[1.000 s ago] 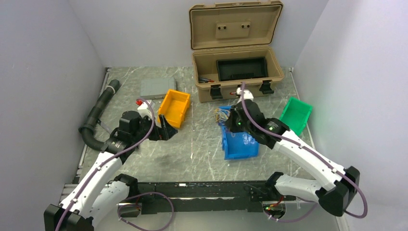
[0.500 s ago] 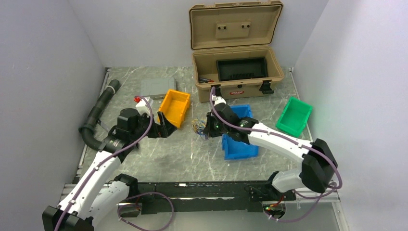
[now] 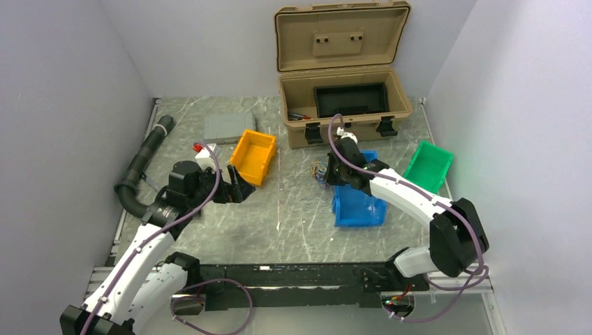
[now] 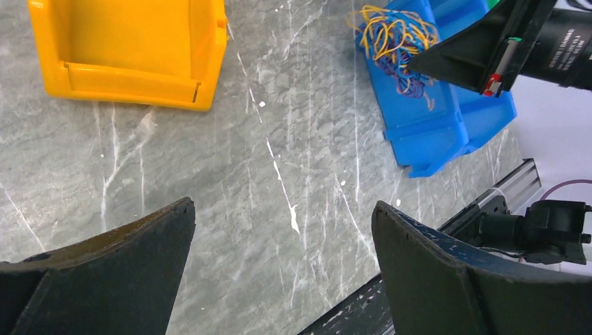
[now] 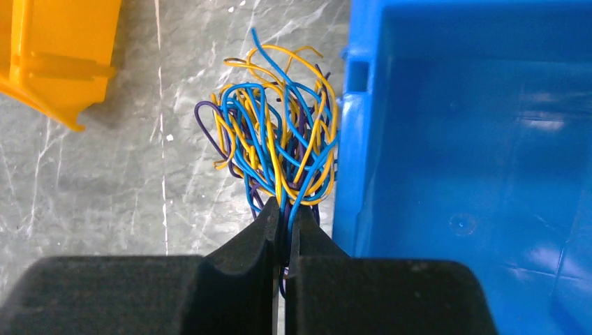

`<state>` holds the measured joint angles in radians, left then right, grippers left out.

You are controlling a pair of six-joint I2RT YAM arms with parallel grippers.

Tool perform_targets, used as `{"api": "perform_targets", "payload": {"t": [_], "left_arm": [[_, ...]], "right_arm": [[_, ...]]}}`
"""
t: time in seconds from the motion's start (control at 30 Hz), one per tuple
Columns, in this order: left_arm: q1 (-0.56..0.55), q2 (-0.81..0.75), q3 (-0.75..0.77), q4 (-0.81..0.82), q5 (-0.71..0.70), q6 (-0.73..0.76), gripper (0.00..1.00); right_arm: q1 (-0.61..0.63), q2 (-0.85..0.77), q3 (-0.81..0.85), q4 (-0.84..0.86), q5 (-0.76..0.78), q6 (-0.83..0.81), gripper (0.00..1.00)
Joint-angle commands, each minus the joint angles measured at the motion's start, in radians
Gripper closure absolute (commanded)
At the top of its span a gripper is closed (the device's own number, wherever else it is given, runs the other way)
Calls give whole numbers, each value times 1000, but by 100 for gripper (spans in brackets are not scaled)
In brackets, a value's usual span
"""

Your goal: Untangle the cables

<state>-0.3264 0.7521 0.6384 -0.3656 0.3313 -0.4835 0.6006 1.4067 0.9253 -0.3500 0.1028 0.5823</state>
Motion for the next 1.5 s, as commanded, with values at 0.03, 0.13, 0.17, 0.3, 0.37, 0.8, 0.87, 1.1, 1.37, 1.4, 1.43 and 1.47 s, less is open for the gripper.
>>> {"api": "perform_targets", "payload": {"t": [0.03,0.13,0.17,0.3,0.37,0.8,0.87,1.1,1.37,1.4,1.43,1.47], "left_arm": [[-4,3,-8,32,-3,-1,1],[-4,19,-4,45,9,3,1],[-4,23,-3,57,22,6,1],[-5,31,-14,120,96,-6,1],[-5,36,-20,140,115,-16,1],[-5,43,-25,80,65,-1,1],[-4,56,-37,92,77,-14,1],[-96,122,-44,142,29,-24,3],[-192,348,-44,346,64,-149,3],[-192,378,-64,417,92,-186,5],[-193,406,-82,482,103,-221,7],[-196,437,-94,528,101,-253,9]], "right_arm": [[-10,-70,22,-12,1,-75,100],[-4,-106,15,40,-110,-119,100],[0,-119,11,58,-147,-124,100],[54,-139,4,123,-231,-137,100],[89,-128,10,142,-246,-131,100],[151,-60,-55,226,-223,1,22],[150,-84,-73,215,-196,0,23],[149,-132,-103,146,-127,-36,33],[150,-232,-176,123,-76,-48,41],[150,-250,-181,119,-65,-53,41],[150,-266,-185,115,-61,-58,41],[148,-285,-189,111,-55,-62,42]]}}
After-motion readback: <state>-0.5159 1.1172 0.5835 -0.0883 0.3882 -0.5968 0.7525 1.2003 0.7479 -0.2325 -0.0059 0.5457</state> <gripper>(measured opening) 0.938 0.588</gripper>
